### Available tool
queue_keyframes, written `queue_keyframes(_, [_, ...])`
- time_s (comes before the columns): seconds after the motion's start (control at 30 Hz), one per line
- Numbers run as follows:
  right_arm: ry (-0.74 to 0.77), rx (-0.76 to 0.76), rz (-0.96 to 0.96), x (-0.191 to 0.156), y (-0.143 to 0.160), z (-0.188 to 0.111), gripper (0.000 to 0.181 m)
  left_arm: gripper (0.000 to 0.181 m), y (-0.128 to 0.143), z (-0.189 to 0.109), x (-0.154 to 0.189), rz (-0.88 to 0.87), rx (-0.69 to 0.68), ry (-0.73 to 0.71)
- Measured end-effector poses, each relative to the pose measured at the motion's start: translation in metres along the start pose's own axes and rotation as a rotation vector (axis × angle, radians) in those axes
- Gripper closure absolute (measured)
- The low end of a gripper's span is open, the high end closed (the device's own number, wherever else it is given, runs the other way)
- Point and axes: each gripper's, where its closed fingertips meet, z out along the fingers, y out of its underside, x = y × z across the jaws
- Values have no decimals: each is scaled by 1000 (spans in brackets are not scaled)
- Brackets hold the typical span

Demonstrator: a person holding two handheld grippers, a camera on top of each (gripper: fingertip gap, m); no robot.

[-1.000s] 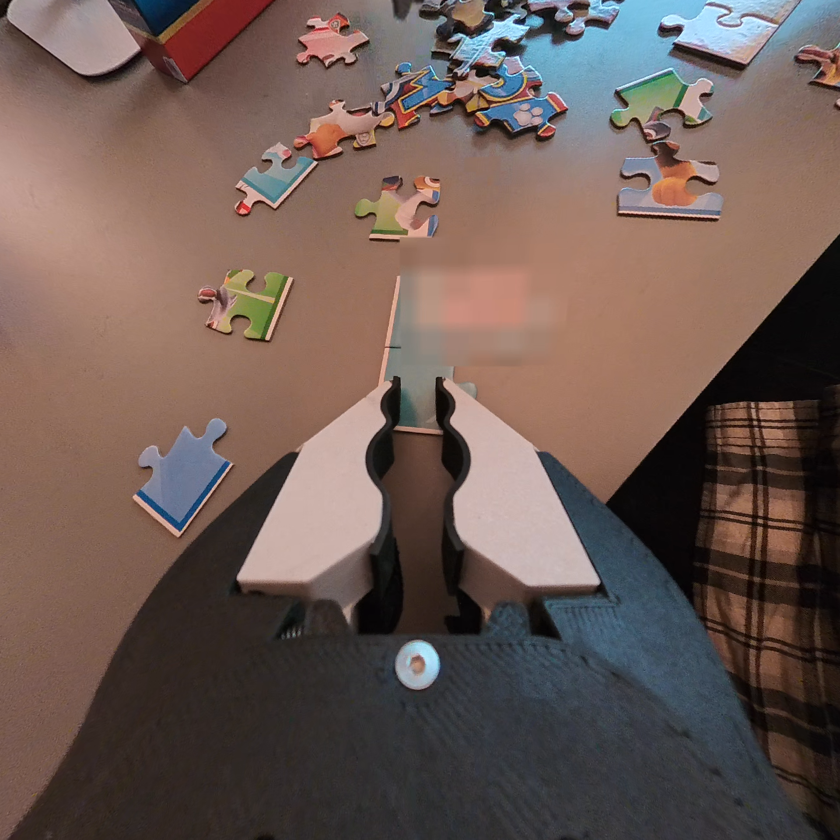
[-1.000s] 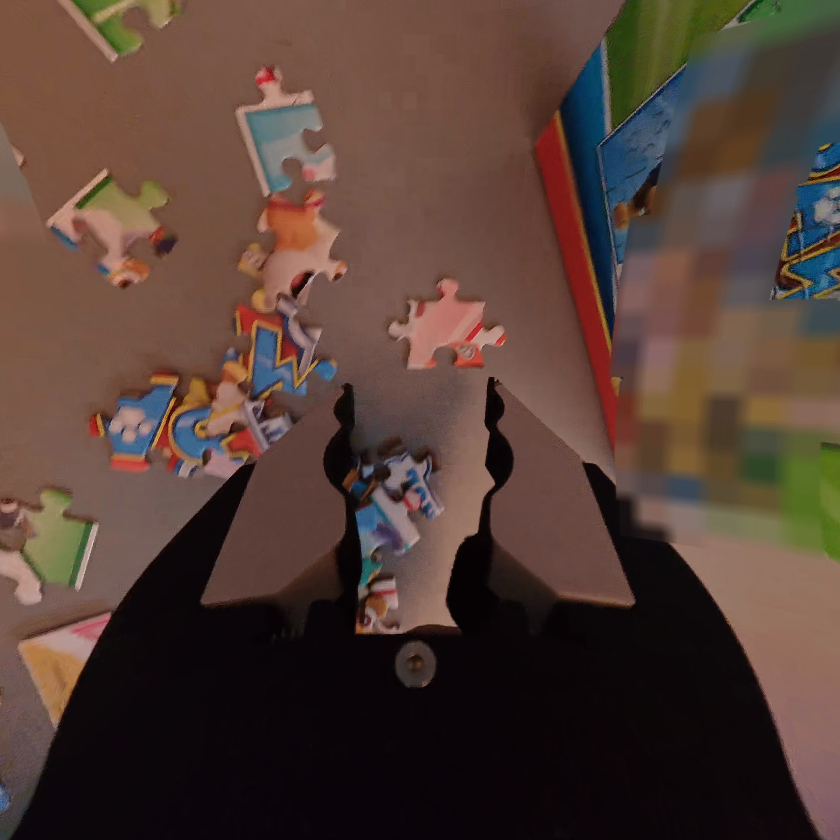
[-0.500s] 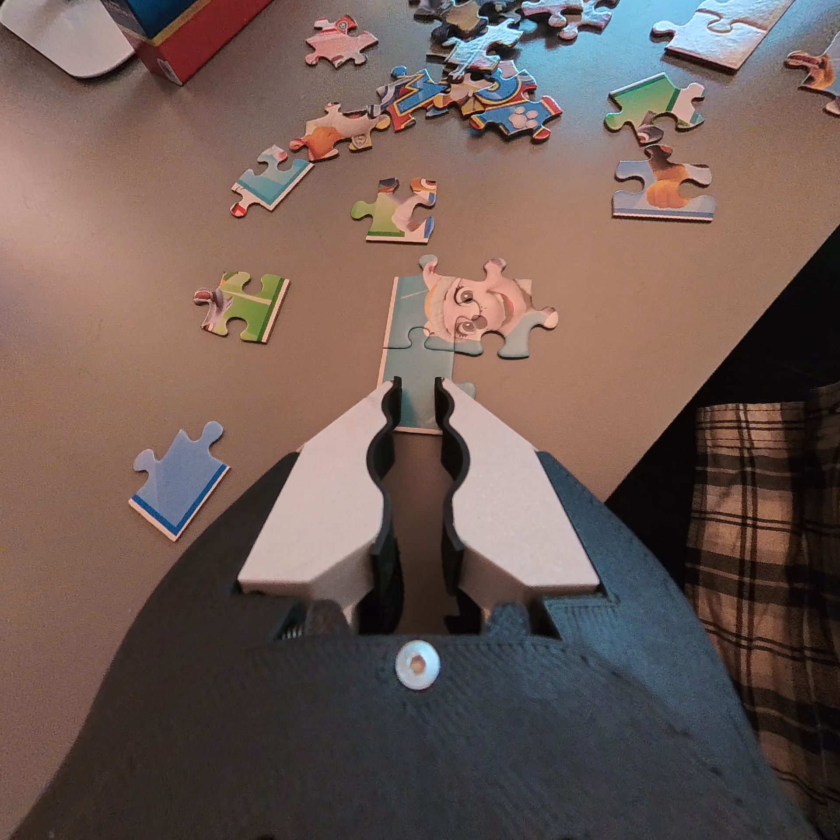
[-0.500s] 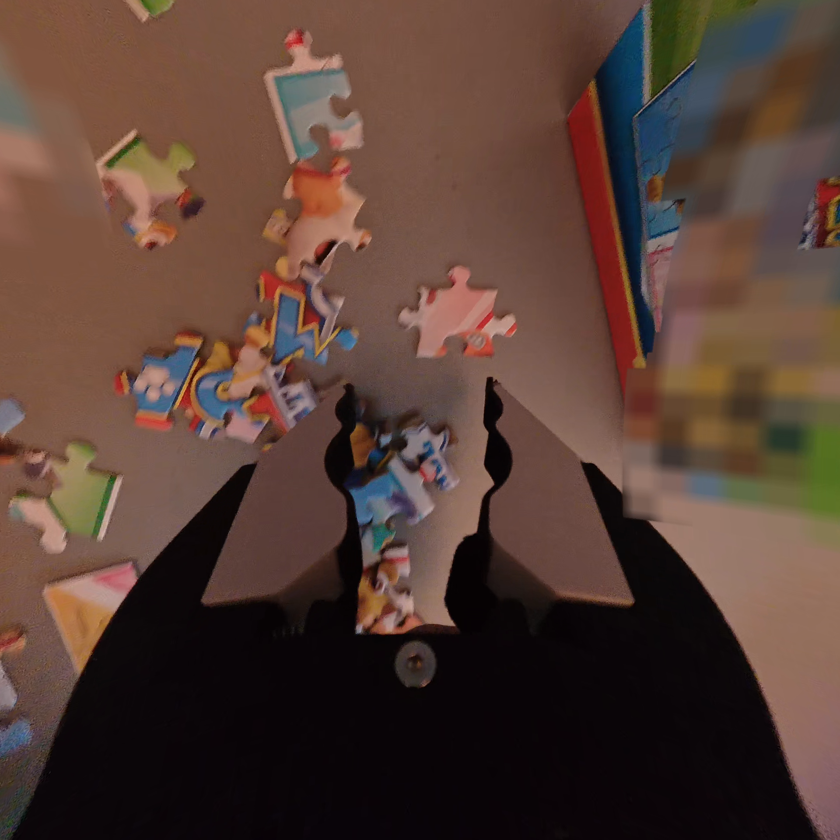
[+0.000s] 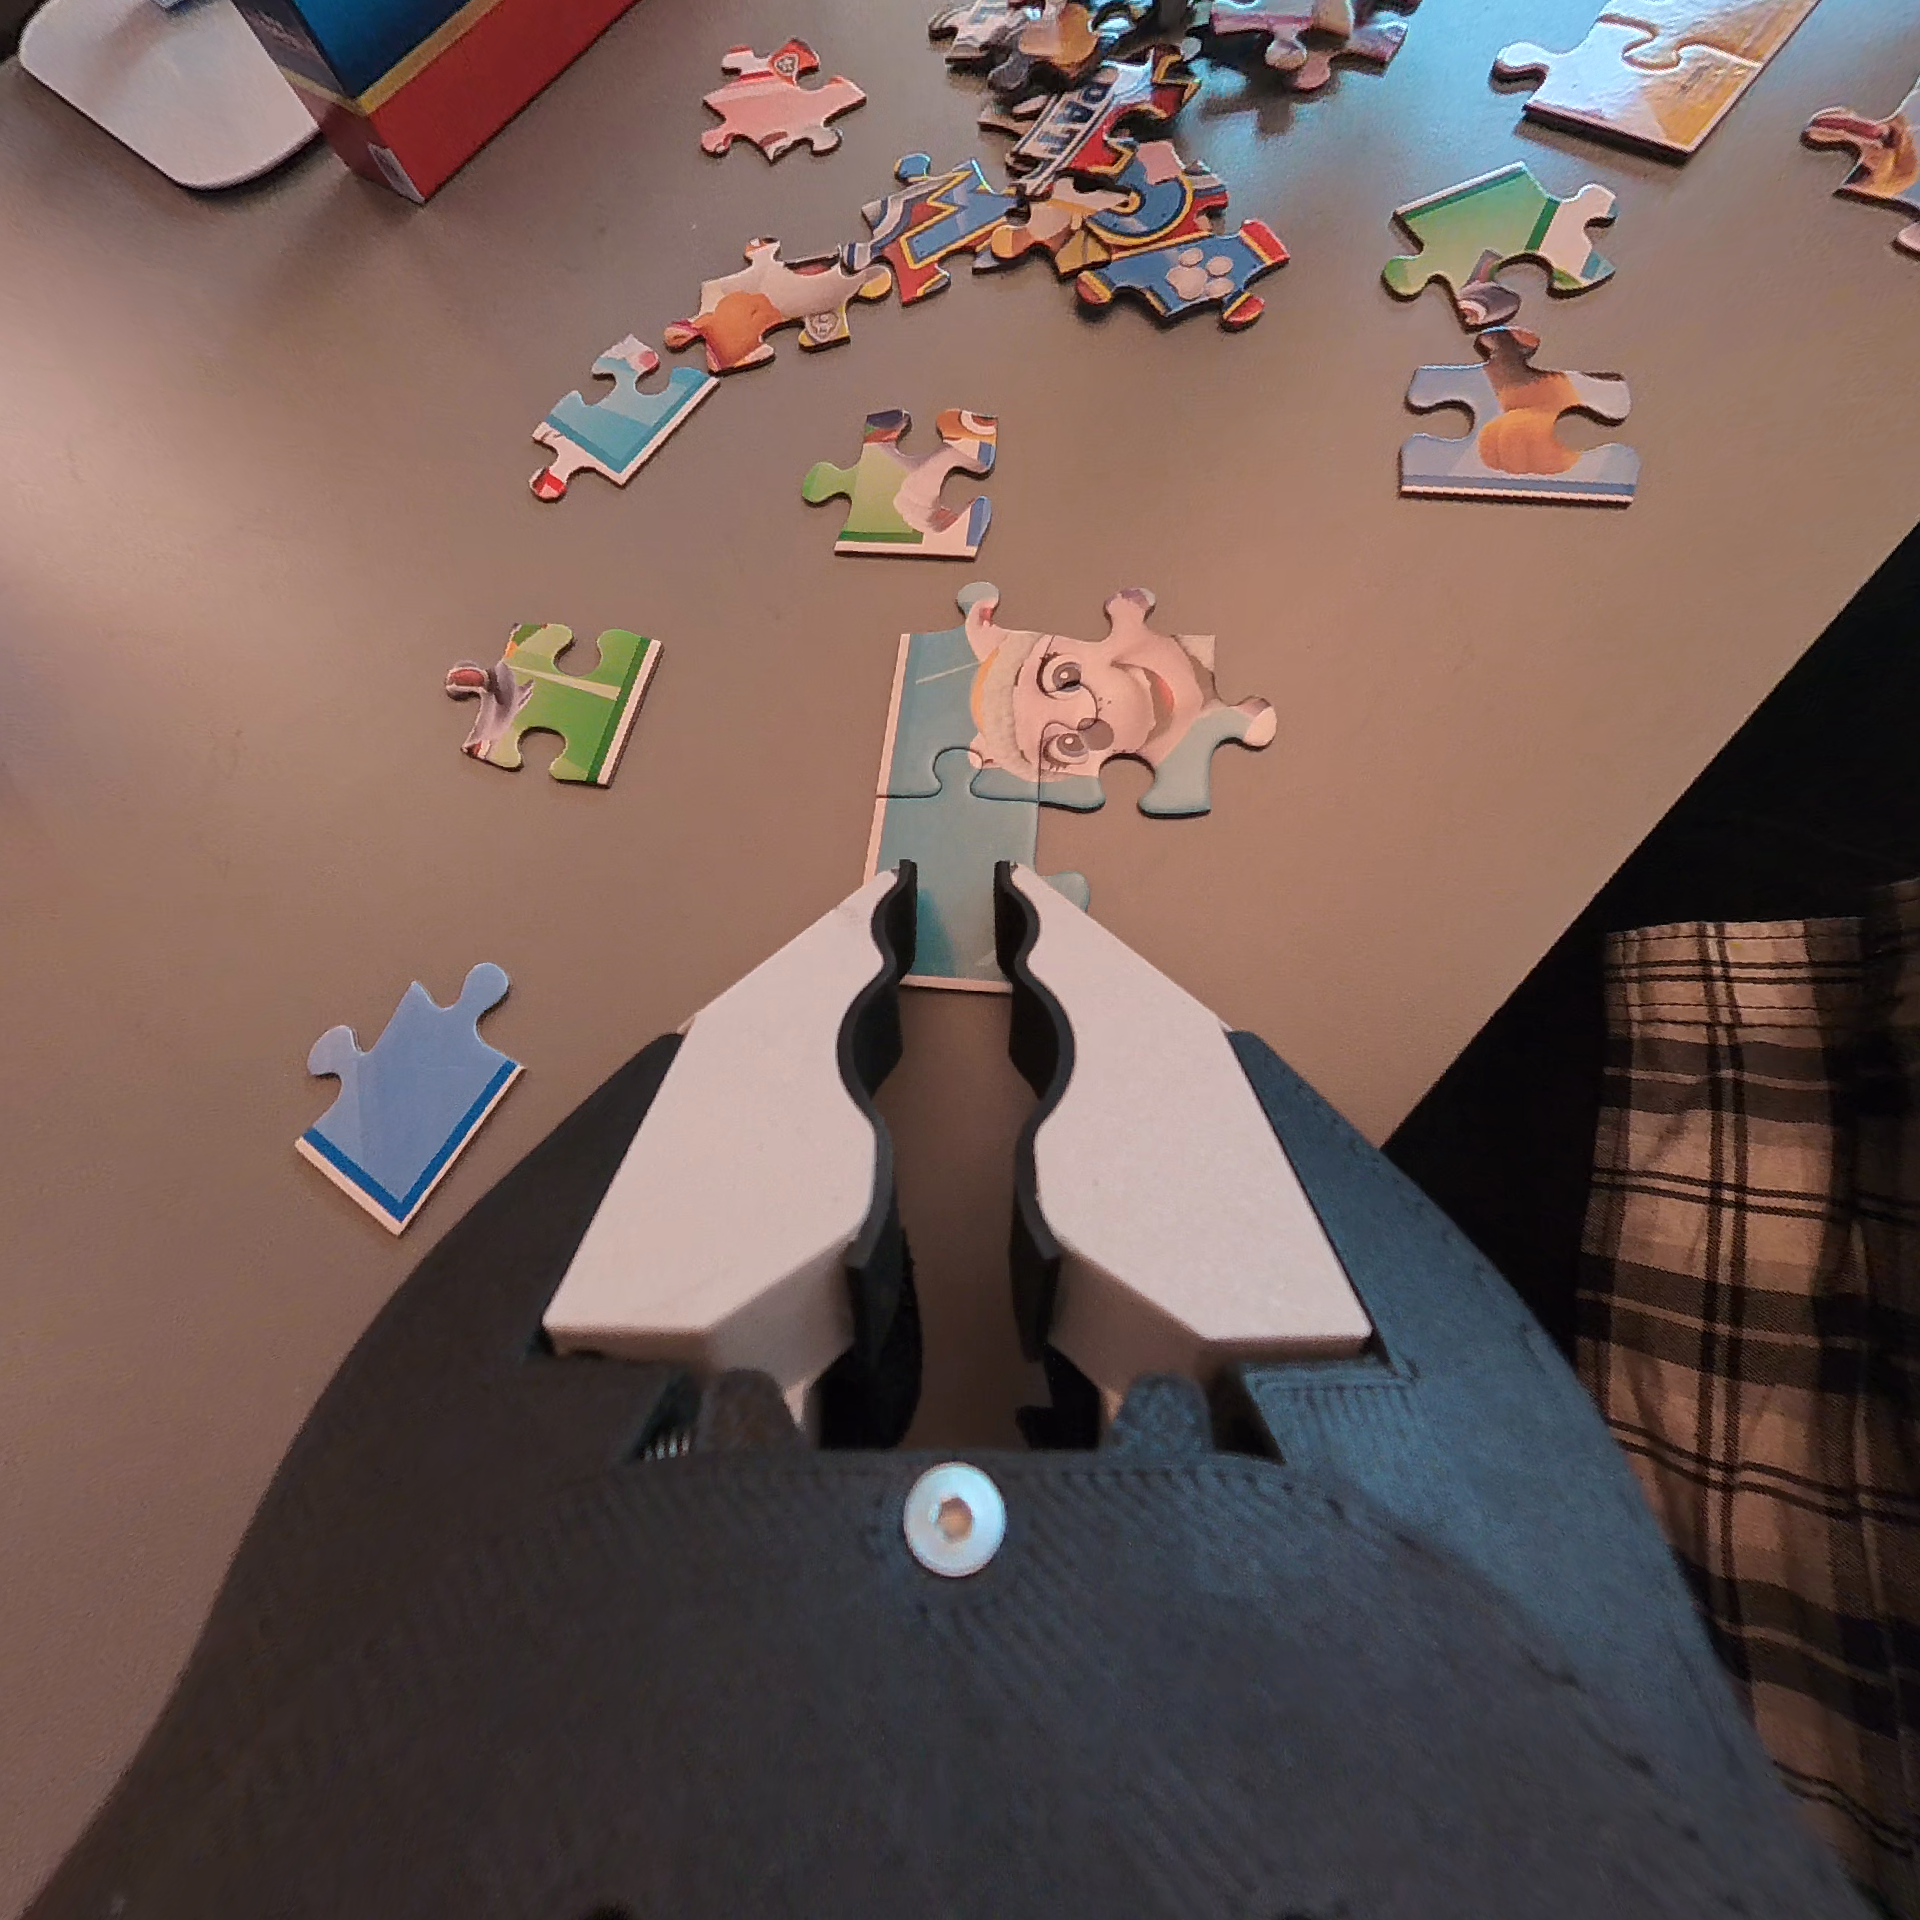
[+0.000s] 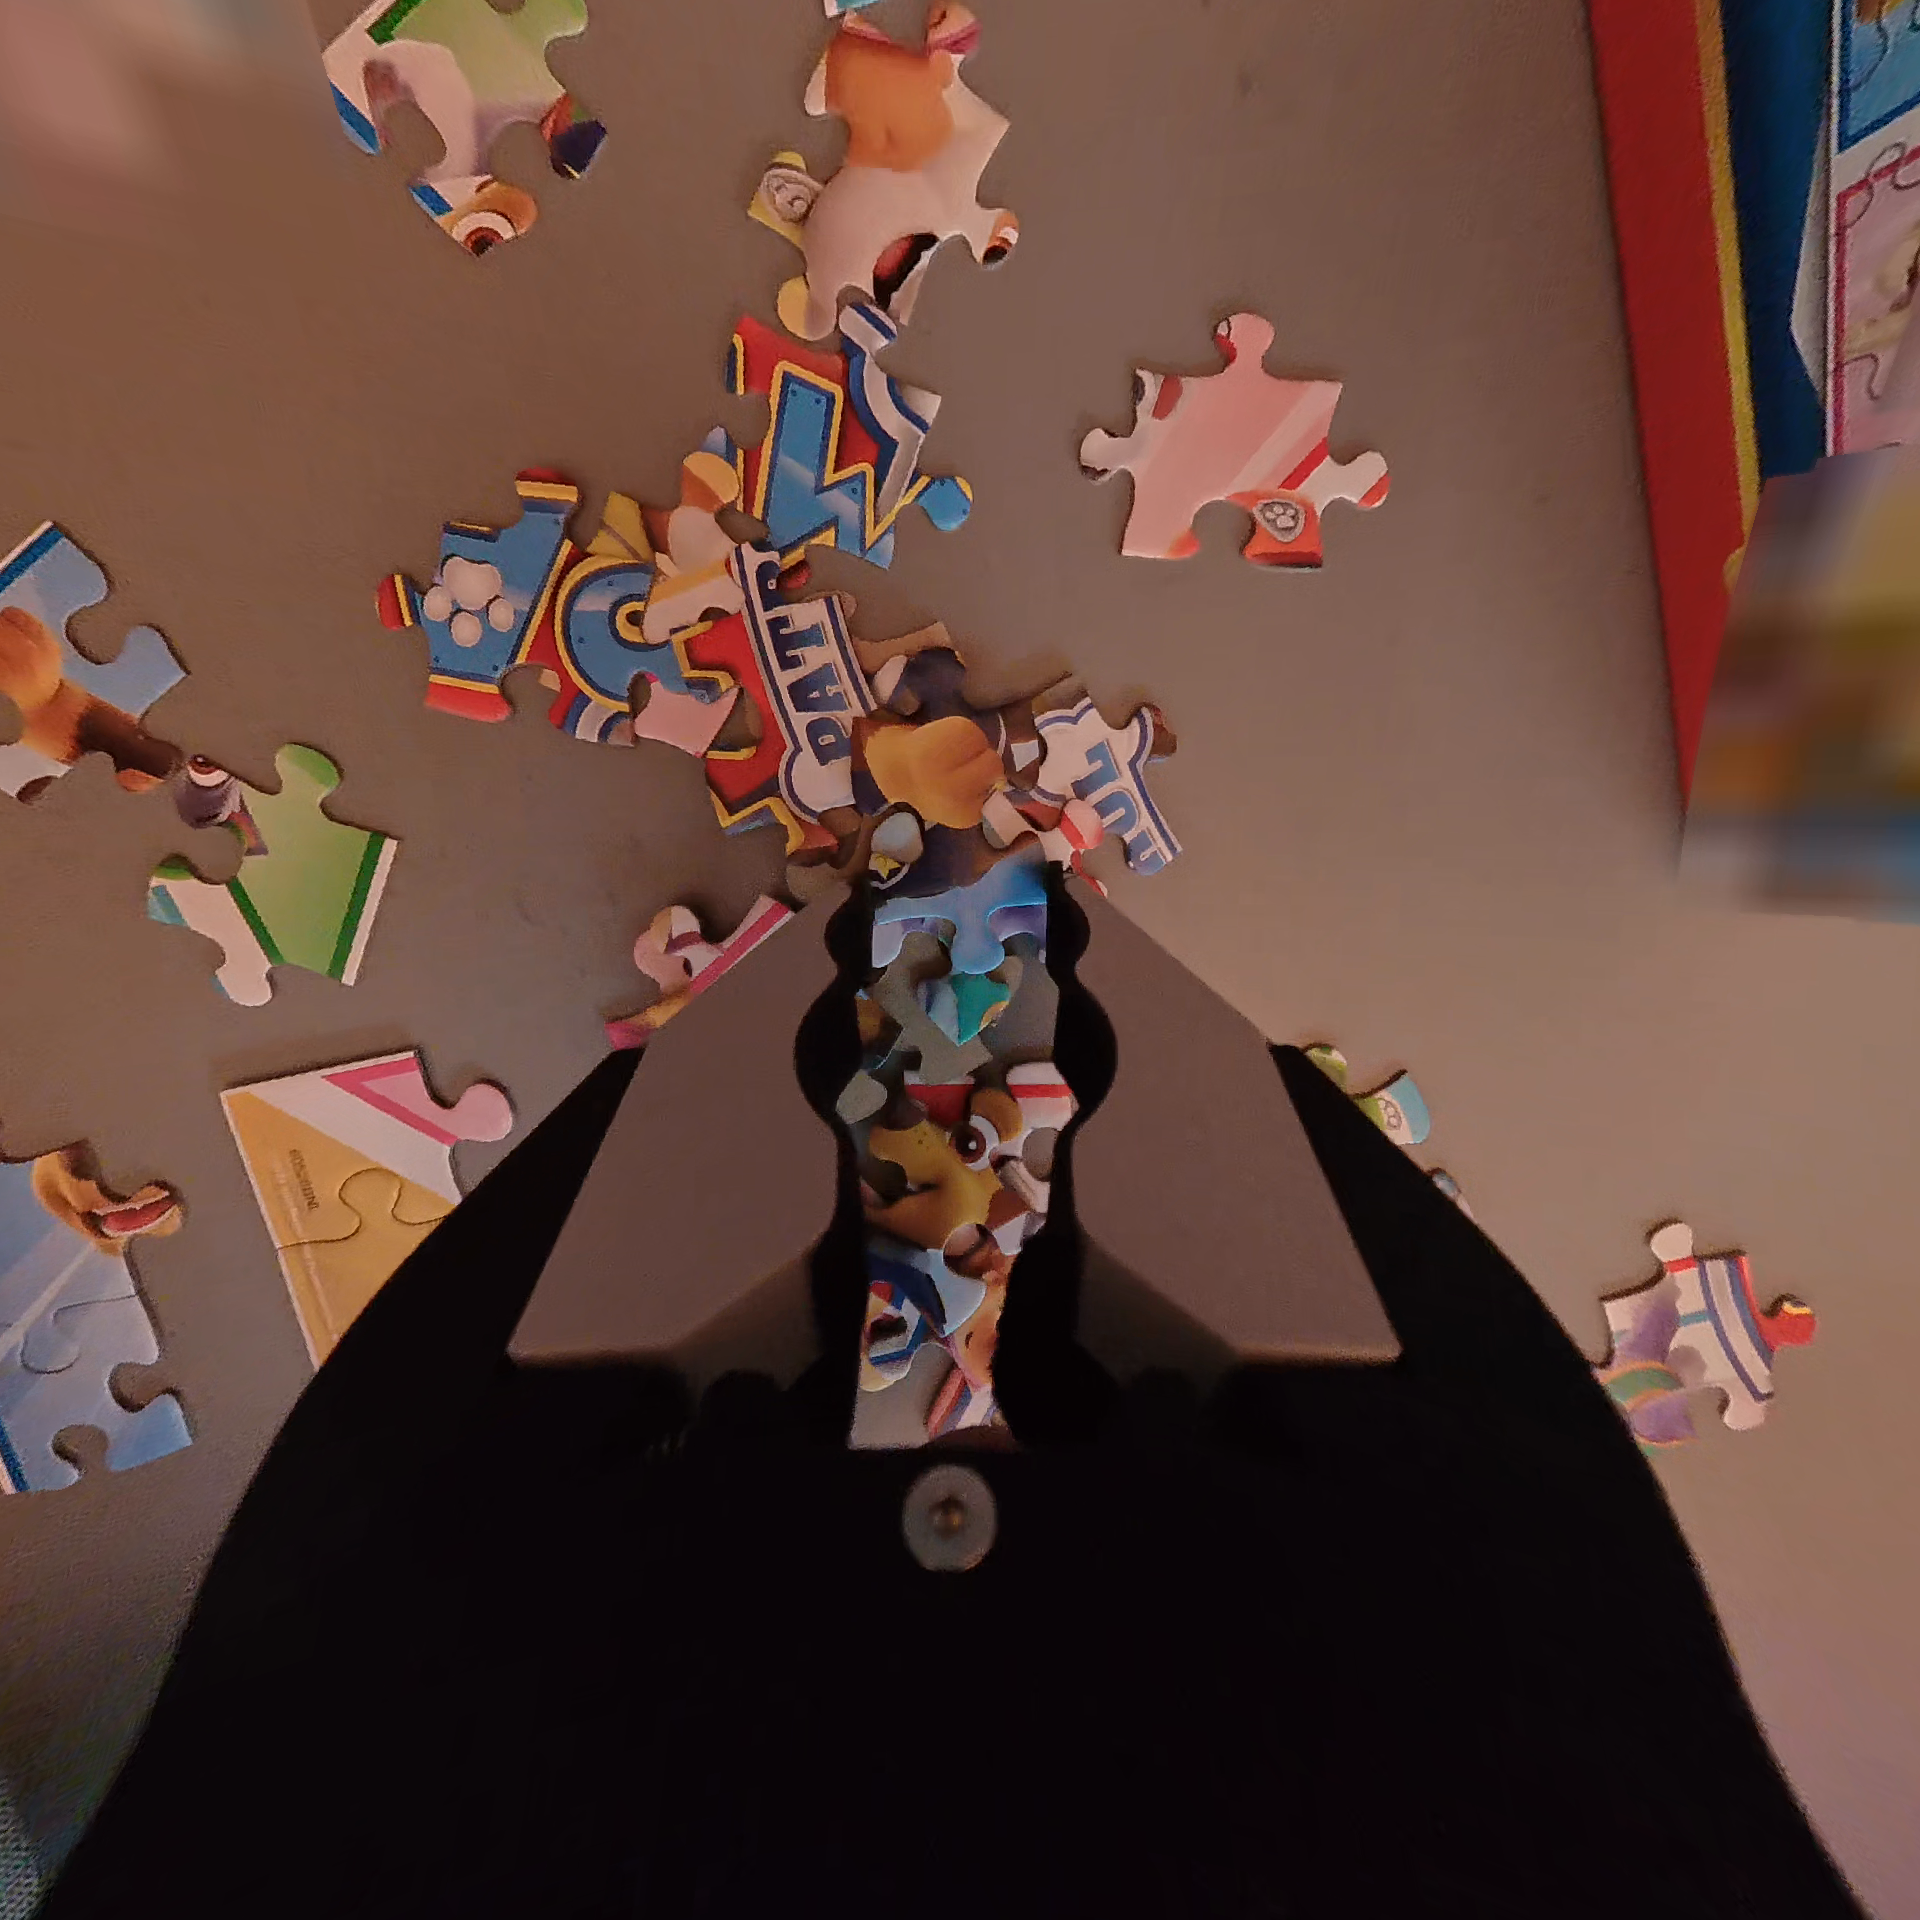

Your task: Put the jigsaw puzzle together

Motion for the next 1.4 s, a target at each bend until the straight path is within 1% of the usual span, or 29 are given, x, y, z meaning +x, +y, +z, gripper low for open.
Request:
queue_keyframes(0.1, [8,6,-8,1,-1,0,150,167,0,0,0,-4,-1,5])
queue_keyframes(0.23, [4,53,13,6,-6,-4,150,167,0,0,0,-4,-1,4])
queue_keyframes(0.37, [40,103,57,22,-14,-16,150,167,0,0,0,-3,0,4])
queue_keyframes(0.43, [38,147,86,30,-24,-20,150,167,0,0,0,-5,-1,6])
queue_keyframes(0.53, [-14,200,108,34,-42,-16,150,167,0,1,0,-8,-2,9])
queue_keyframes(0.6, [-48,184,85,31,-47,-7,149,167,0,1,0,-12,-2,7])
queue_keyframes(0.67, [-43,122,90,31,-41,-2,136,166,0,1,-1,-12,-1,3])
queue_keyframes(0.7, [-37,92,95,29,-36,-2,133,166,0,0,-1,-12,0,2])
queue_keyframes(0.8, [-33,-14,125,21,-12,-5,126,167,0,0,0,-9,0,5])
queue_keyframes(0.9, [-51,-50,138,10,4,-3,126,168,0,1,1,-10,-2,16])
queue_keyframes(0.93, [-46,-59,136,10,8,-1,129,168,0,1,1,-9,-3,18])
queue_keyframes(1.0, [-45,-26,145,11,7,0,150,168,0,1,1,-10,-2,16])
queue_keyframes(1.03, [-48,-13,155,12,6,1,154,168,0,0,1,-9,-1,13])
queue_keyframes(1.07, [-50,1,156,12,5,1,165,168,0,0,1,-8,-1,10])
queue_keyframes(1.1, [-61,15,157,11,4,2,169,167,0,0,1,-9,0,9])
queue_keyframes(1.23, [-73,38,161,10,2,1,173,167,0,0,1,-10,-1,12])
queue_keyframes(1.3, [-72,63,161,11,-1,-5,175,167,0,0,1,-12,-2,16])
queue_keyframes(1.33, [-71,77,166,13,-3,-8,181,167,0,1,1,-12,-2,17])
queue_keyframes(1.4, [-69,94,189,19,-5,-14,181,167,0,1,1,-12,-3,17])
